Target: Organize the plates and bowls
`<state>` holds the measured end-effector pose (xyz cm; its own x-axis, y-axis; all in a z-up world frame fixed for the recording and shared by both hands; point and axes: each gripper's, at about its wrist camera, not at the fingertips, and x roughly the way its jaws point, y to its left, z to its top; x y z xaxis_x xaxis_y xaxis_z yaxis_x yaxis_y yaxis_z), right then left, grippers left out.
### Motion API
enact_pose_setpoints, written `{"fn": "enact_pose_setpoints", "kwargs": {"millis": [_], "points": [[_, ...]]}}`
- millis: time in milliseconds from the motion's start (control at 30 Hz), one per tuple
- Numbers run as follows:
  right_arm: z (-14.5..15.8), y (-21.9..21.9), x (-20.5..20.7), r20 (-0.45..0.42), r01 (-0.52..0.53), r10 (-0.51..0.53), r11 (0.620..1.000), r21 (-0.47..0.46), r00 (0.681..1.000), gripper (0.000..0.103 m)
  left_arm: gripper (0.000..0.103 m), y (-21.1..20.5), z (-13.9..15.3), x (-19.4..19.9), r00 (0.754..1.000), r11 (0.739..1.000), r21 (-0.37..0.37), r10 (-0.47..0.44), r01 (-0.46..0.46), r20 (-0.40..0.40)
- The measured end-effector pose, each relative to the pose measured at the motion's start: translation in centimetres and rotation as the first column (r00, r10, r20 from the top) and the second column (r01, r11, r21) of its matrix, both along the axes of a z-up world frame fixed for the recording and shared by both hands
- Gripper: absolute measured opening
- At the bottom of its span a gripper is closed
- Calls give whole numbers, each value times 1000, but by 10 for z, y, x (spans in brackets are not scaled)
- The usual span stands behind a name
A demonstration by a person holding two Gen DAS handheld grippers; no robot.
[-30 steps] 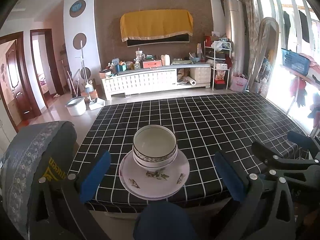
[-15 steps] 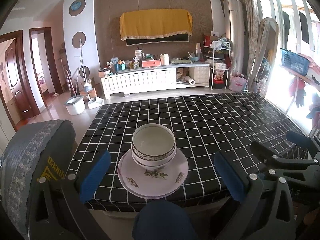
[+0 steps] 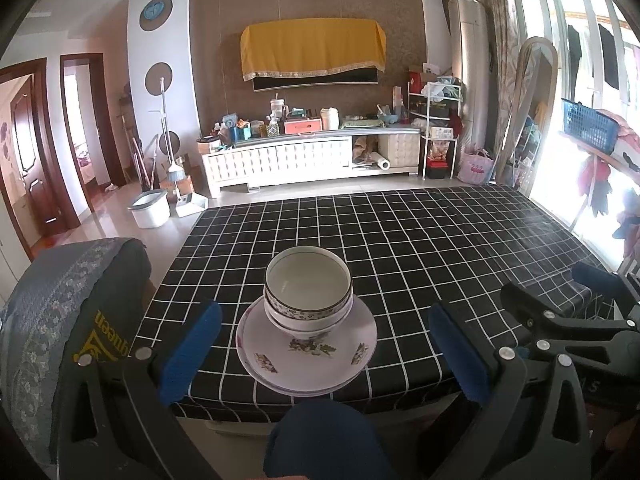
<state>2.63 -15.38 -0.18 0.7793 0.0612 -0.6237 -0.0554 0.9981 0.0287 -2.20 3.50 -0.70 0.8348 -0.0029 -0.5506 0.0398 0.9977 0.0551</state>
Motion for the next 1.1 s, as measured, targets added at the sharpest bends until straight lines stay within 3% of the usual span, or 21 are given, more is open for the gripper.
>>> {"fn": "enact_pose_setpoints", "kwargs": {"millis": [1100], "points": [[0,-2,-2,-1,1,-1,1000,-3,1000,103,103,3,-2,-1,1000,1000,4,-3,3,-7]]}}
